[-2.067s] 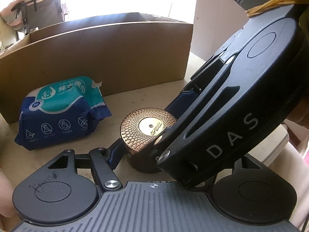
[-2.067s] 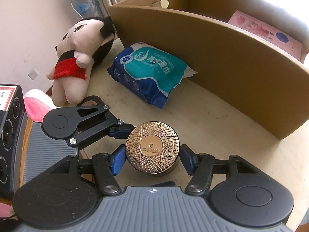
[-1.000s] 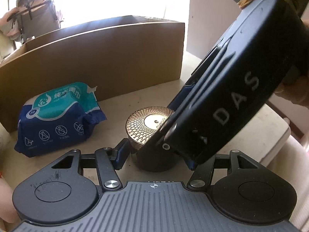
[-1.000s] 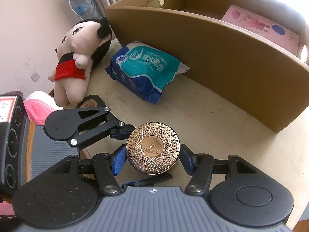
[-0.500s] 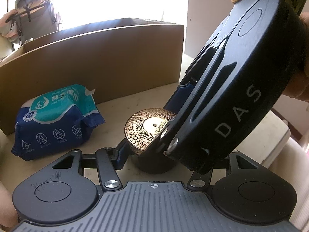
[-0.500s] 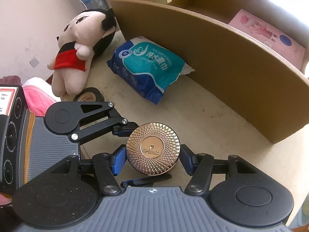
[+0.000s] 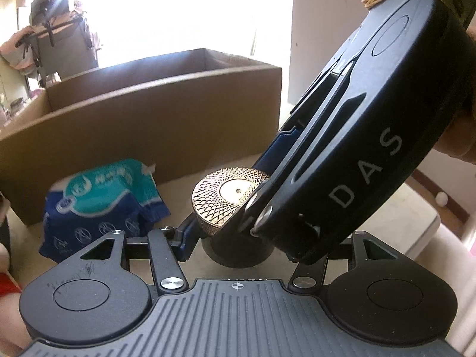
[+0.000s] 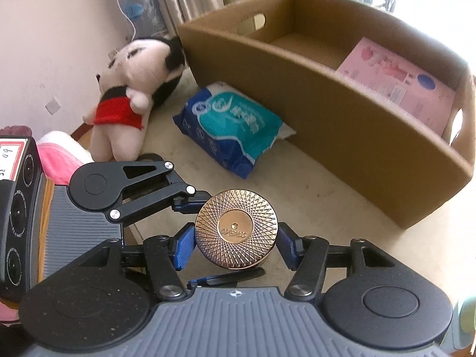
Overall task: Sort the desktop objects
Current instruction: 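Lift the jar with the right gripper and carry it over the box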
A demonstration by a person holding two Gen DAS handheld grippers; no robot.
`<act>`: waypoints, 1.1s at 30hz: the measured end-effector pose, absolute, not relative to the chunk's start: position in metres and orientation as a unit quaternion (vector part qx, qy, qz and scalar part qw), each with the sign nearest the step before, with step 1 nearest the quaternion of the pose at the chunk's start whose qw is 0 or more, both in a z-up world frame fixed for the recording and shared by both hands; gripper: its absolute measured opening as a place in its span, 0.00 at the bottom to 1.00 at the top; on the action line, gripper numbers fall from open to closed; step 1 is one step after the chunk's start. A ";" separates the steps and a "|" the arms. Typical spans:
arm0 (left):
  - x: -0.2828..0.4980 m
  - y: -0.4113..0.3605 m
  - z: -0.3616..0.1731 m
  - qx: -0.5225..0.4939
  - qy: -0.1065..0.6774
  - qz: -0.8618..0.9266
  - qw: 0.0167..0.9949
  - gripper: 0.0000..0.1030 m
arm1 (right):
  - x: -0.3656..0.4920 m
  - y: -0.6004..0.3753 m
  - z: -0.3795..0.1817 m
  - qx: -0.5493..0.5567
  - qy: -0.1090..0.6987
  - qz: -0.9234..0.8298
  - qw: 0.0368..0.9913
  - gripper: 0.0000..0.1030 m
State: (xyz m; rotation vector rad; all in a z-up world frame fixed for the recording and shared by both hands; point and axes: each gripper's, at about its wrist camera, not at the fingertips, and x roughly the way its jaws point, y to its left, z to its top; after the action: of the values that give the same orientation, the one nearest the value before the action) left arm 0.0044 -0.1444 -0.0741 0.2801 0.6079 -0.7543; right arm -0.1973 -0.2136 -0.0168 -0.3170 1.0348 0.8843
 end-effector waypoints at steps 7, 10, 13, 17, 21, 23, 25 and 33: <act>-0.009 -0.144 -0.043 0.142 0.258 -0.346 0.891 0.55 | -0.199 -0.212 0.022 -0.151 0.438 0.414 0.784 0.59; -0.007 -0.148 -0.031 0.147 0.242 -0.342 0.896 0.55 | -0.196 -0.213 0.041 -0.151 0.422 0.415 0.792 0.59; -0.008 -0.149 -0.016 0.154 0.226 -0.342 0.899 0.55 | -0.189 -0.214 0.058 -0.147 0.411 0.415 0.798 0.59; 0.018 -0.156 -0.004 0.161 0.212 -0.346 0.899 0.55 | -0.172 -0.217 0.077 -0.137 0.410 0.408 0.804 0.59; 0.046 -0.168 0.006 0.169 0.206 -0.358 0.895 0.55 | -0.146 -0.221 0.088 -0.123 0.423 0.395 0.806 0.59; 0.058 -0.175 0.007 0.167 0.210 -0.365 0.891 0.55 | -0.130 -0.224 0.089 -0.115 0.434 0.389 0.804 0.59; 0.072 -0.182 0.007 0.163 0.219 -0.372 0.887 0.55 | -0.116 -0.227 0.088 -0.106 0.446 0.382 0.802 0.59; 0.137 -0.218 -0.004 0.150 0.285 -0.402 0.857 0.55 | -0.059 -0.238 0.065 -0.094 0.493 0.358 0.788 0.59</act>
State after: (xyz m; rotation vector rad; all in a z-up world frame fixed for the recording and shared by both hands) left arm 0.1370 -0.2183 -0.0045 0.3144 0.5999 -0.8457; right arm -0.0586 -0.2382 0.0651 -0.2031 1.0614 0.7711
